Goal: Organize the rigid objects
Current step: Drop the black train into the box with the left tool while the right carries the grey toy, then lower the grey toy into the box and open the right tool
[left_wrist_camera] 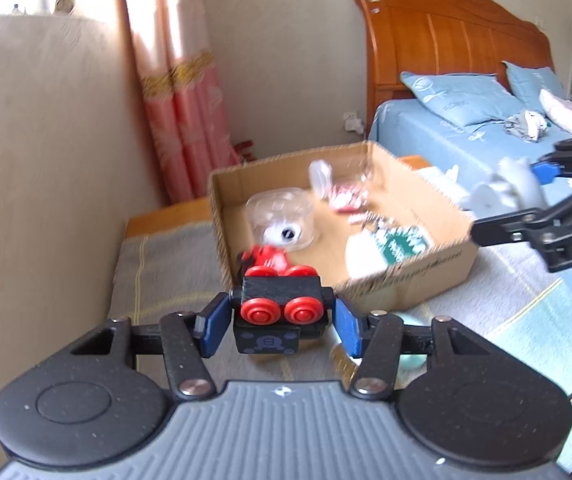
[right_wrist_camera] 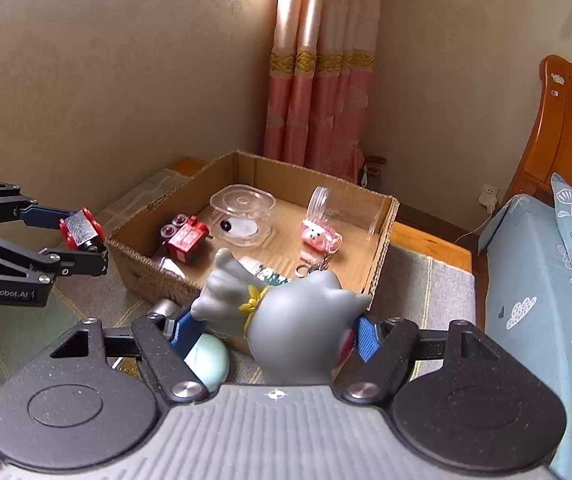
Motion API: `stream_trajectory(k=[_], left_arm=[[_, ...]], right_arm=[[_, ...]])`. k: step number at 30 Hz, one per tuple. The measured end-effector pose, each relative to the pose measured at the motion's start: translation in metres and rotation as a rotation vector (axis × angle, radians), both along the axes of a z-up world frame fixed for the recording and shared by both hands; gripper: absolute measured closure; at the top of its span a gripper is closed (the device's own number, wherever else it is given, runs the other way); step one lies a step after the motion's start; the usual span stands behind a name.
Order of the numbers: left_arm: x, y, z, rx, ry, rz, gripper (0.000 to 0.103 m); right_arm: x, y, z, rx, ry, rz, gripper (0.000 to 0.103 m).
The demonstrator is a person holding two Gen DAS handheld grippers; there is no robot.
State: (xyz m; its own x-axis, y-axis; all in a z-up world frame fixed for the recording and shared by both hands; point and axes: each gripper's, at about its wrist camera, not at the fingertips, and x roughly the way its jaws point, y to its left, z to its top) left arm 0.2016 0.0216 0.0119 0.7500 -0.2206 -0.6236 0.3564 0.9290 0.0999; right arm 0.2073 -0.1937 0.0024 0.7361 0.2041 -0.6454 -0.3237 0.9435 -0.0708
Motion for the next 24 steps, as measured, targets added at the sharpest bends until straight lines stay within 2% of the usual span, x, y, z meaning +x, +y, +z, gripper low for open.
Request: stream_trajectory(k=[5,7,9,10,16,24], left_arm=[[0.022,-0.030,0.009,0.007,-0.042,-0.060,0.048],[0.032,-0.039,0.004,-0.007,-0.041,-0.063,0.044],[0.037,-0.042,-0.001,-0.030,-0.035,-0.053,0.018],[0.035,-0.042,-0.002,-0.036,-0.048,-0.043,0.016],[0.011,-0.034,-0.008,-0.038,-0.060,-0.026,0.005],[-0.018,-0.010,-0.013,-0.070,-0.067,0.064,0.001]], right_arm=[[0.023,-0.006,0.007,-0.006,-0.011,-0.027,0.025],[0.030,-0.007,0.007,-0.016,-0.015,-0.035,0.025],[0.036,-0.007,0.008,-0.020,-0.017,-0.040,0.025],[0.040,-0.008,0.009,-0.023,-0.017,-0.039,0.025],[0.066,-0.005,0.011,-0.021,-0.008,-0.029,0.024],[0.109,0.009,0.016,-0.005,0.016,-0.025,0.024]])
